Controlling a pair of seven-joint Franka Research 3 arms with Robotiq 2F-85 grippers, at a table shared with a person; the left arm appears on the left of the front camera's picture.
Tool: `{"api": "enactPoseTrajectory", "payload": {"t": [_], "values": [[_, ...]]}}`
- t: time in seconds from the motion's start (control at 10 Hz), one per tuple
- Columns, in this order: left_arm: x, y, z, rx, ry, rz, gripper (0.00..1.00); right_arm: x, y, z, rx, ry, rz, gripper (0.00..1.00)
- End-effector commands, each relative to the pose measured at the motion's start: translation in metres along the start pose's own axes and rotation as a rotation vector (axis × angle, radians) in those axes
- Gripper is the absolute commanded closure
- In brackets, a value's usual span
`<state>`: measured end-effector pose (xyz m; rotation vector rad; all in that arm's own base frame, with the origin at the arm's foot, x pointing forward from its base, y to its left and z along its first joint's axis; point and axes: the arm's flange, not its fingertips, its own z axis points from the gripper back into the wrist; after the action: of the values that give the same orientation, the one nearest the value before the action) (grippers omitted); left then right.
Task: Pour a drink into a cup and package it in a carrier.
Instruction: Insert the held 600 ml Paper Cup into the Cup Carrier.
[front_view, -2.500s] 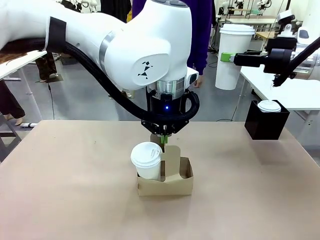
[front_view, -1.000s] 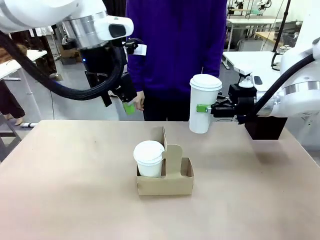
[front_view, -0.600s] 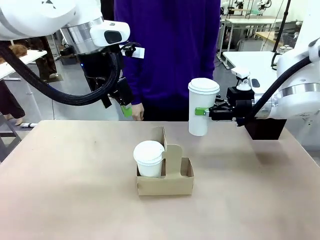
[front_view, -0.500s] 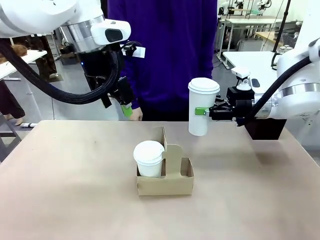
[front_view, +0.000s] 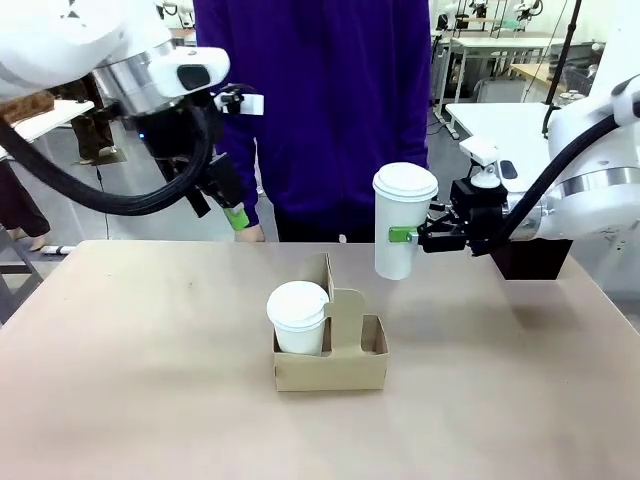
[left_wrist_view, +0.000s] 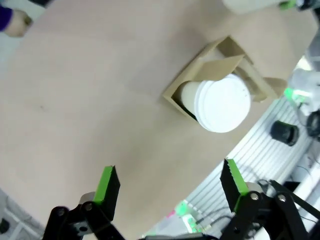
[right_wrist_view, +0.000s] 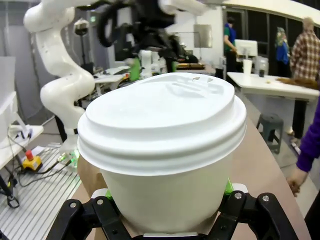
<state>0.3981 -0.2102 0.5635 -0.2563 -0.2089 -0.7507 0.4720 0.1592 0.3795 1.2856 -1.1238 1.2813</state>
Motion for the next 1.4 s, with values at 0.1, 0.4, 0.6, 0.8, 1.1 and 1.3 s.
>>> {"api": "enactPoseTrajectory", "payload": {"t": [0.1, 0.4, 0.6, 0.8, 1.1, 1.3], "values": [[-0.029, 0.027, -0.012, -0.054, -0.103, -0.052, 0.0, 0.005, 0.009, -0.022, 0.101, -0.037, 0.131, 0.2], [-0.057, 0.068, -0.022, -0.118, -0.19, -0.086, 0.0, 0.002, 0.005, -0.049, 0.224, -0.103, 0.123, 0.2], [-0.079, 0.092, -0.029, -0.142, -0.236, -0.086, 0.0, -0.007, 0.007, -0.058, 0.276, -0.127, 0.086, 0.2], [-0.092, 0.109, -0.032, -0.154, -0.253, -0.098, 0.0, -0.016, 0.01, -0.063, 0.346, -0.118, 0.055, 0.2], [-0.091, 0.113, -0.03, -0.135, -0.223, -0.077, 0.0, -0.02, 0.012, -0.067, 0.379, -0.089, 0.017, 0.2], [-0.091, 0.113, -0.03, -0.135, -0.223, -0.077, 0.0, -0.028, 0.018, -0.064, 0.345, -0.104, 0.033, 0.2]]}}
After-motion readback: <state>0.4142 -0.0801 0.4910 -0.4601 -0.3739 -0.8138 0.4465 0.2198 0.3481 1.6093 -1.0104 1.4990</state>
